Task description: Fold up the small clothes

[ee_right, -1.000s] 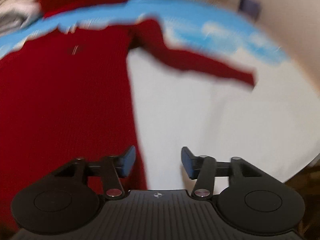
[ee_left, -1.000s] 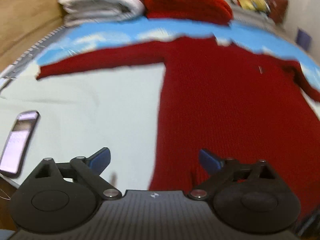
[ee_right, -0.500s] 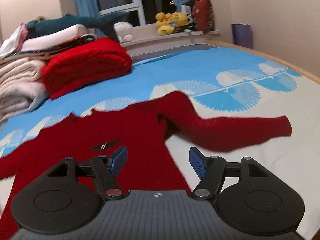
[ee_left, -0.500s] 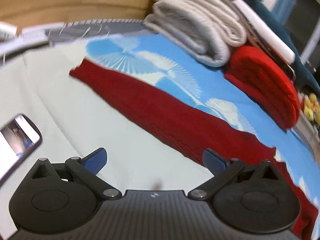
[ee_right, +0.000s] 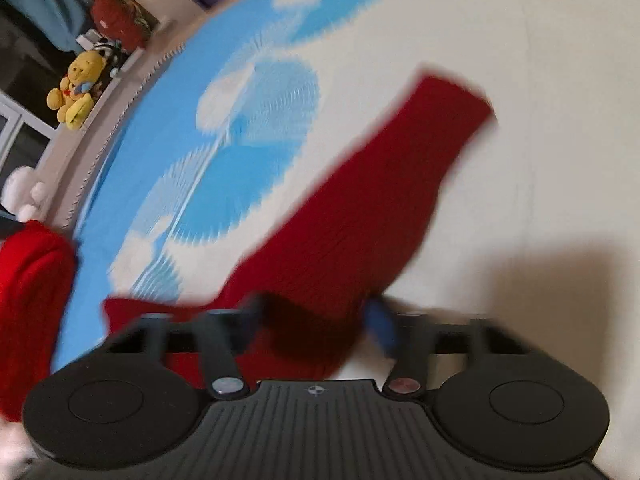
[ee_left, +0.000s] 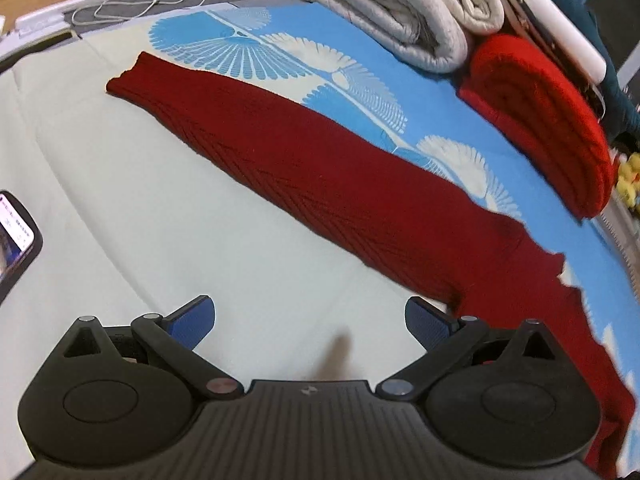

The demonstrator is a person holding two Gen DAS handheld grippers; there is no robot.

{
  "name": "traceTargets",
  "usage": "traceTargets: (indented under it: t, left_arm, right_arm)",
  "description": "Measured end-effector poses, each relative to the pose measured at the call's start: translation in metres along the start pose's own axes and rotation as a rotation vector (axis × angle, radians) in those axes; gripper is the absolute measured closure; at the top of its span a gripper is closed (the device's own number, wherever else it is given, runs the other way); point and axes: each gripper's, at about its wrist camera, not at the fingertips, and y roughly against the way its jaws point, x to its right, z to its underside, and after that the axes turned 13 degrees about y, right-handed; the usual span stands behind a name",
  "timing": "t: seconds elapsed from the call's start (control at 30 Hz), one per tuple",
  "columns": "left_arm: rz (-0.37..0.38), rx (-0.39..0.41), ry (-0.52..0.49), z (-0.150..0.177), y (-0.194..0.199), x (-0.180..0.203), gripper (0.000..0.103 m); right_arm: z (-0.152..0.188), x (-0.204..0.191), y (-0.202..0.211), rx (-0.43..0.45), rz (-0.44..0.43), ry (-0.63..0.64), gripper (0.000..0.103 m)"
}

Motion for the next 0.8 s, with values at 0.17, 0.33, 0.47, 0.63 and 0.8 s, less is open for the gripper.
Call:
traceTargets:
  t: [0.17,0.33,0.47,0.63,0.8]
  left_arm:
    - [-0.059,0.023,-0.055,0.005,-0.011,0.005,0.001]
    - [-0.068,0.027,-0.077,0.009,-0.015,0.011,0.001]
    - [-0.059,0.028,-0.086,0.010,-0.016,0.016,0.001]
    - [-0.032,0.019,-0.088,0.013,-0.012,0.019,0.001]
    - [-0.029,0.049,-0.082,0.009,-0.006,0.018,0.001]
  right_arm:
    - [-0.063,-0.017,0.000,0.205,0.087,0.022,0.085]
    - [-0.095,-0.011,-0.012,0.243,0.230,0.023,0.026]
    - [-0.073,0.002,-0.020,0.155,0.266,0.110,0.024]
    - [-0.039,0.009,-0.041,-0.035,0.351,0.265,0.018]
    - [-0.040,-0.008,0.002,0.028,0.328,0.309,0.019]
